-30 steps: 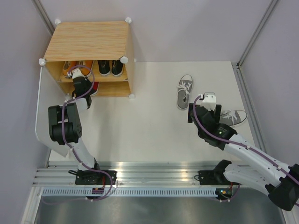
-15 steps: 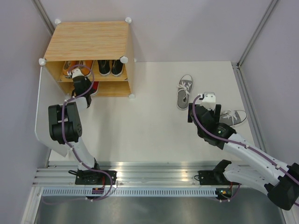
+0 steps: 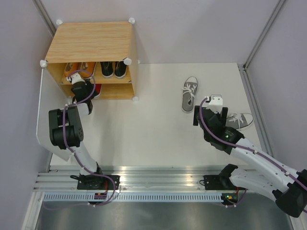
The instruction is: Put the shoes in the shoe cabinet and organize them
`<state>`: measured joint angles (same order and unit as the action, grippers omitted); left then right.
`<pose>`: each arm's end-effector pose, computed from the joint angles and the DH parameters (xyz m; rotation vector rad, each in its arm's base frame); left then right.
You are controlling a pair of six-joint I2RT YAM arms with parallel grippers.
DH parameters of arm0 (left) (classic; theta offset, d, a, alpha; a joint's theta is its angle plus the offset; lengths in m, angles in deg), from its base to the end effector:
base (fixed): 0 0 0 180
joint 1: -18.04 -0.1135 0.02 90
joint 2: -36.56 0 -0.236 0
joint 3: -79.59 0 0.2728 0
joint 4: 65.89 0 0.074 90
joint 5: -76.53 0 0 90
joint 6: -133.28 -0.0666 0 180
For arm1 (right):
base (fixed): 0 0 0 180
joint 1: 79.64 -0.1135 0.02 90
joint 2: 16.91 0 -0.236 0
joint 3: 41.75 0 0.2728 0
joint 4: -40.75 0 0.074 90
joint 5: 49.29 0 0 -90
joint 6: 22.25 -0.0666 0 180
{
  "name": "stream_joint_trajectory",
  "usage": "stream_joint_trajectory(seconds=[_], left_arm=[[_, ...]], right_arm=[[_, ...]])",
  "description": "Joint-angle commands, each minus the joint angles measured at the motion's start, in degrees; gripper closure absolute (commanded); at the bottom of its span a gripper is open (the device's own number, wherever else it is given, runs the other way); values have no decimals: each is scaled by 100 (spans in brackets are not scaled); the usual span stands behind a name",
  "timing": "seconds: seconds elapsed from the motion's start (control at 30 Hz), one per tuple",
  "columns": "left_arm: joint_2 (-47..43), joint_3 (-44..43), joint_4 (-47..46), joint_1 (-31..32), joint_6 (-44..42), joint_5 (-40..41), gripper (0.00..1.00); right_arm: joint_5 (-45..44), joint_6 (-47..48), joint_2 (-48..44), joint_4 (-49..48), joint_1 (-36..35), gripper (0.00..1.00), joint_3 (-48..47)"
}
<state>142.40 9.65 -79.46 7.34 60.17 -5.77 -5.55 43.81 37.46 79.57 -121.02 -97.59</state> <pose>0.4257 0.0895 0.1274 -0.5519 1.8779 0.0606 0.2199 0.1296 0.2395 0.1126 2.0051 -0.1820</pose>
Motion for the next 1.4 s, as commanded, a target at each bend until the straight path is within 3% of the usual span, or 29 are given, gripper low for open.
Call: stream_joint_trajectory(seconds=[0.0,0.17,0.27,0.4,0.5,0.73,0.77,0.9,1.1,1.37], left_arm=[[-450,62,-844,191,34,-314,31],[-1151,449,-335,270,-10,-322,20],[-1460,687,-18,296,60,-235,17],[-2232,941,1112,375,631,-436,16],[-2760,1204,1790,831,887,-455,15],[-3763,1390,2741,3017,1009,108,11],[-3781,1416,2734,3204,1062,143,6],[-3624,1242,2663,4065,1238,310,3],[-2544,407,2136,5436,932,671,2],[-1129,-1042,1565,6035,228,724,3]], right_arm=[[38,39,-242,-71,25,6,-90],[126,39,-523,-18,25,6,-116],[249,30,-664,17,25,6,-160],[293,21,-796,175,25,6,-283],[293,-66,-788,403,25,5,-581],[424,-356,-875,852,25,4,-1126],[460,-409,-919,896,25,5,-1170],[1047,-620,-858,1272,25,4,-1687],[1198,-901,-902,1555,25,3,-2014],[1470,-1156,-779,1793,34,4,-1980]])
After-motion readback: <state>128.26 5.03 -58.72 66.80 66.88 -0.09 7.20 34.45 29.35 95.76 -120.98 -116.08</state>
